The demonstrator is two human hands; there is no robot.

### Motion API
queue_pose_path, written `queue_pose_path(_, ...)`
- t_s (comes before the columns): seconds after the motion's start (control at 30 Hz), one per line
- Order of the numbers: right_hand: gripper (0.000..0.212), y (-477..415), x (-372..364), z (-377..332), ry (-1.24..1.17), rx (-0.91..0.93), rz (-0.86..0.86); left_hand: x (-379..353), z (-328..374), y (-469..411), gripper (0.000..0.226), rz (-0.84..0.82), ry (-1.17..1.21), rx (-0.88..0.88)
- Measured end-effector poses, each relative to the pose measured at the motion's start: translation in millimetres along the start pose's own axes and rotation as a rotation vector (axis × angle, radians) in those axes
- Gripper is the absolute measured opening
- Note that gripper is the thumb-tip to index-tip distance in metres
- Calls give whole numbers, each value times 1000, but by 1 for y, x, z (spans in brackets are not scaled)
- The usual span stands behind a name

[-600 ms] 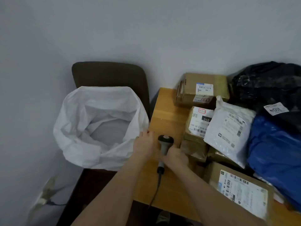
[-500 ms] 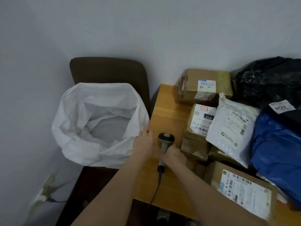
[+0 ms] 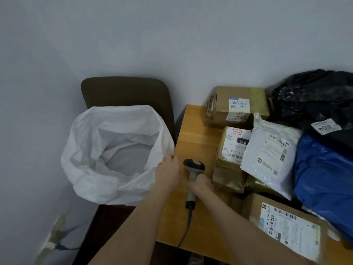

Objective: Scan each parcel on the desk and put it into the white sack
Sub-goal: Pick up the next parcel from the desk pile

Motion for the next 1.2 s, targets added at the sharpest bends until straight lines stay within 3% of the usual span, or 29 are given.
queue_pose_path(0.27,11,31,63,-25,-264,52,74,54,21,-22,34,128,-5,-10)
queue_pose_path(0.47,28,53,134,-21,-472,105,221,101,61,-35,32,223,44,-75)
queue_pose_path(0.73,17,68,219,17,-699,90,356,145,133,-44,33,288,113,-178)
queue_pose_path(0.87,8,73,254,41,-812,87,380,156,174,-43,43,278,99,-210)
queue_pose_path(1.2,9,62,317,126,-878,-13,468,136,264,-27,43,119,142,-278)
Point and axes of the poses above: each hand's wrist, its own y-axis away from the middle knuckle, its own x-axis out of the back of the hand, z = x × y, the point moved 2 cm from there along -y, towards the middle knuckle, and after that the axes turned 15 degrees about z, right-handed, at the moved point
